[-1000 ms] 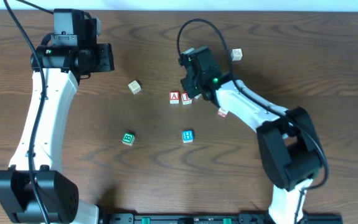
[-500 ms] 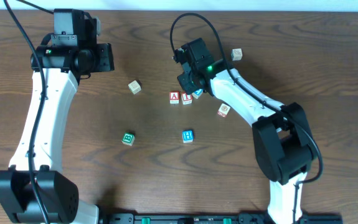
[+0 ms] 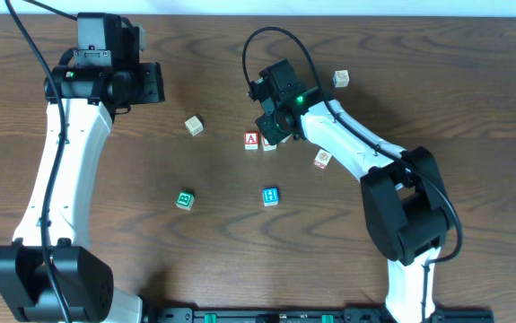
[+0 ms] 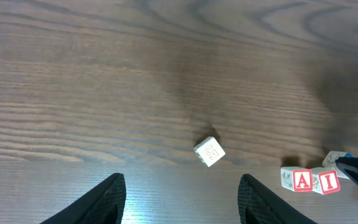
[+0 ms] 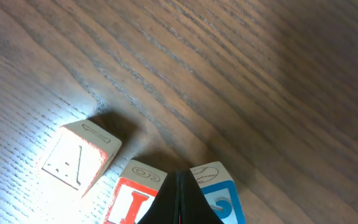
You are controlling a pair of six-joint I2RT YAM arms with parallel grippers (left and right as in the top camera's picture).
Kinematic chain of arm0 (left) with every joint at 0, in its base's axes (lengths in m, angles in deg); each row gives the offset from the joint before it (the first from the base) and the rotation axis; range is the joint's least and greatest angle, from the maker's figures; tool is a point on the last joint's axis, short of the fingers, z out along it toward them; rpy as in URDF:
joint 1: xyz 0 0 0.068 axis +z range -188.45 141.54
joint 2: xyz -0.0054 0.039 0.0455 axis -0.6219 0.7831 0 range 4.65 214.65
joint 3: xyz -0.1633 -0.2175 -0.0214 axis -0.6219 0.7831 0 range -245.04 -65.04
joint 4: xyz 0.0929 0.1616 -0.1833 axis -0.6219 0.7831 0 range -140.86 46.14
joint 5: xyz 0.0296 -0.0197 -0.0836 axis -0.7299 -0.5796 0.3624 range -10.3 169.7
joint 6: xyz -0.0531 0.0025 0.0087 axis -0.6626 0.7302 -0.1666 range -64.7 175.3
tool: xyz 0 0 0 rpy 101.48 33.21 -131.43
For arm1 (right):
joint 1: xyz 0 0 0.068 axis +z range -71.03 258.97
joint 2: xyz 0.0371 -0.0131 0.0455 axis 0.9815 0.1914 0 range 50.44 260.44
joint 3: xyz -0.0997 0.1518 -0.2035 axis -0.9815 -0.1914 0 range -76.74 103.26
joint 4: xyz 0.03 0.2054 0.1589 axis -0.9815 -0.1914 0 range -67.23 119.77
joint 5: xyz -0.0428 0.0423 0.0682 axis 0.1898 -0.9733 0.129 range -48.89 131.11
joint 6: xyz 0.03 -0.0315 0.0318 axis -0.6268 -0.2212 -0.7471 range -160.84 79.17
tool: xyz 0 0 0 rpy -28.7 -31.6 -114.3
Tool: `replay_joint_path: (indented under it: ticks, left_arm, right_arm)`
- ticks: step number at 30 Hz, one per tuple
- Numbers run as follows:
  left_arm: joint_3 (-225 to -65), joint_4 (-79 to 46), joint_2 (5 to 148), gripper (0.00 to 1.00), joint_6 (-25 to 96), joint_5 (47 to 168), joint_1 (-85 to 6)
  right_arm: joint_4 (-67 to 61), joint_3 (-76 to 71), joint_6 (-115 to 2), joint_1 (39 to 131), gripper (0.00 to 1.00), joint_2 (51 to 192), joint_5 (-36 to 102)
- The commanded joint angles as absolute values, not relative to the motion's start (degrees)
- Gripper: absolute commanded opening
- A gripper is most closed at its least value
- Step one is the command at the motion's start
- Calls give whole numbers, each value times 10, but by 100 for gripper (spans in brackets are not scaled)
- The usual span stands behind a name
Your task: Spell out Ai2
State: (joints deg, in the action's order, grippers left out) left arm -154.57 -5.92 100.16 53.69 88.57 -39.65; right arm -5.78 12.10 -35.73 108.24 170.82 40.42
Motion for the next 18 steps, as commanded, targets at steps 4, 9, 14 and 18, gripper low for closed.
replay_joint_path:
  ticks: [4, 9, 14, 18]
  left_arm:
    - [-1542, -59, 991, 59, 541, 890, -396]
    - [-1542, -59, 991, 59, 541, 890, -396]
    - [-1542, -60, 991, 59, 541, 890, -396]
    - [-1542, -62, 990, 59, 541, 890, -396]
  right_arm:
    - [-72, 128, -347, 1087, 1, 1724, 398]
    - [-77, 128, -347, 1087, 1, 1724, 398]
    - [-75, 128, -346, 1087, 1, 1724, 398]
    - [-50, 128, -345, 1087, 1, 1723, 398]
